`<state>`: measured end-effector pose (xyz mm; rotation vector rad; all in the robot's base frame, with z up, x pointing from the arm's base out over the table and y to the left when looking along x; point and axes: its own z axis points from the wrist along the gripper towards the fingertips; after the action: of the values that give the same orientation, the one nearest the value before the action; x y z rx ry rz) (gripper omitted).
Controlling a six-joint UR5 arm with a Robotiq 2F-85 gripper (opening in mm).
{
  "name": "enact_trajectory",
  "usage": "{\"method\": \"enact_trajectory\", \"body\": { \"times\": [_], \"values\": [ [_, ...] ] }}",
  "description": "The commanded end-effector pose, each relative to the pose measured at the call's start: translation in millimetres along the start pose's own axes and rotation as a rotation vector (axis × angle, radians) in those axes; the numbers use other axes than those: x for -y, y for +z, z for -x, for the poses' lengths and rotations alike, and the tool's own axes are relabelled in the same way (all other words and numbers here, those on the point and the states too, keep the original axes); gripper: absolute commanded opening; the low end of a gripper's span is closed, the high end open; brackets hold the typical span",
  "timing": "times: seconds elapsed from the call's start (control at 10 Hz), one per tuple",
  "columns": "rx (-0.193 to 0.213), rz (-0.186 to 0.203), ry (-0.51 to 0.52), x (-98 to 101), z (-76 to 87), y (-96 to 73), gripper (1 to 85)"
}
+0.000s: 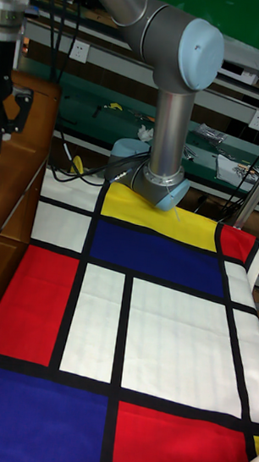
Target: Put the object on the shelf
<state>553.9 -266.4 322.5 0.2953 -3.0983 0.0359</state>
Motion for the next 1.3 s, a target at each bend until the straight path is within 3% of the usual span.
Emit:
{"method": "enact_trajectory", "body": {
  "times": [0.0, 0.3, 0.5, 0.6, 0.9, 1.0, 1.2],
  "values": [
    [0.002, -0.017, 0.012, -9.6, -0.6, -8.1, 61.7],
    [0.000, -0.040, 0.036, -16.4, -2.5, -7.3, 60.7],
    [0.001, -0.046, 0.110, -30.2, -3.7, -3.2, 47.7],
    [-0.002, -0.059, 0.157, -38.7, -6.6, 0.8, 37.3],
    [-0.024, -0.110, 0.189, -41.5, -16.4, 5.6, 30.7],
    [-0.025, -0.139, 0.213, -43.4, -20.0, 9.1, 26.0],
    [-0.016, -0.145, 0.258, -46.7, -18.3, 13.4, 12.3]
  ]
}}
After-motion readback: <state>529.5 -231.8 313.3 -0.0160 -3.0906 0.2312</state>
